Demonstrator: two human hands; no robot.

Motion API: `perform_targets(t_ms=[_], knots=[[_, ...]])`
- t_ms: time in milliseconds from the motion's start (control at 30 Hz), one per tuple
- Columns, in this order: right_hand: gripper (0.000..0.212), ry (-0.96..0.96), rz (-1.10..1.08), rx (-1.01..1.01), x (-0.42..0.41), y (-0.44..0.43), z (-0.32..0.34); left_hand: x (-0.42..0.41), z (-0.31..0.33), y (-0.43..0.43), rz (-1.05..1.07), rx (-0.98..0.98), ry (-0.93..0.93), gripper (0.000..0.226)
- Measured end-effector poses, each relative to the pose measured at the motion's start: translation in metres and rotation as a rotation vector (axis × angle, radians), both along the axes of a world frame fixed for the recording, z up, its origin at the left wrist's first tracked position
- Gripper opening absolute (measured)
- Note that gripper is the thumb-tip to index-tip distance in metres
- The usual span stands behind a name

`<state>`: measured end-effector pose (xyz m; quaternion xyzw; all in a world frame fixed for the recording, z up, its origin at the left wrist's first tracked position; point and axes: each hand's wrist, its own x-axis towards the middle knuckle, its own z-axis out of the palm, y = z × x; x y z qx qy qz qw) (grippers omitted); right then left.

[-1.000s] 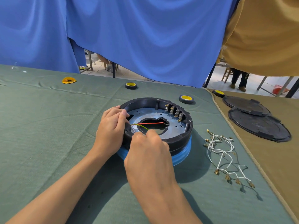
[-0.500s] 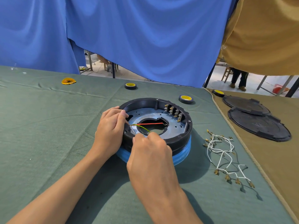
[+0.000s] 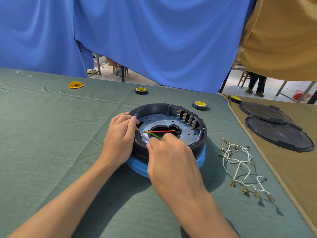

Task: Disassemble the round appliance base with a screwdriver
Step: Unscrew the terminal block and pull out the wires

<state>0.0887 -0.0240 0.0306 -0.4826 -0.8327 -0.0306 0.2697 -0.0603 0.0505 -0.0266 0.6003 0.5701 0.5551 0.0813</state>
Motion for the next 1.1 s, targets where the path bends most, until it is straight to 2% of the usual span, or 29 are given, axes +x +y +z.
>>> perform_targets(t_ms=[133,433,600,767,933,1100], knots=[[0.016,-0.045,0.064,0.01,0.006,0.013,0.008,0.0,0.0,0.001,0.007,-0.008,0.007,0.038],[0.021,0.027,0.083,-0.013,0.008,0.011,0.003,0.0,0.0,0.0,0.003,-0.016,0.007,0.045],[0.013,0.017,0.01,-0.025,0.001,0.002,0.001,0.001,0.0,0.0,0.007,-0.002,0.022,0.043],[0.004,0.0,-0.172,-0.028,-0.018,-0.012,0.0,0.0,0.001,0.0,0.005,-0.019,0.026,0.043],[0.009,-0.069,-0.235,-0.07,-0.031,-0.02,-0.002,0.001,0.0,0.0,0.005,-0.005,0.024,0.038],[0.015,-0.047,-0.259,-0.109,-0.039,-0.022,0.001,0.0,0.001,0.0,0.008,0.0,0.039,0.043]])
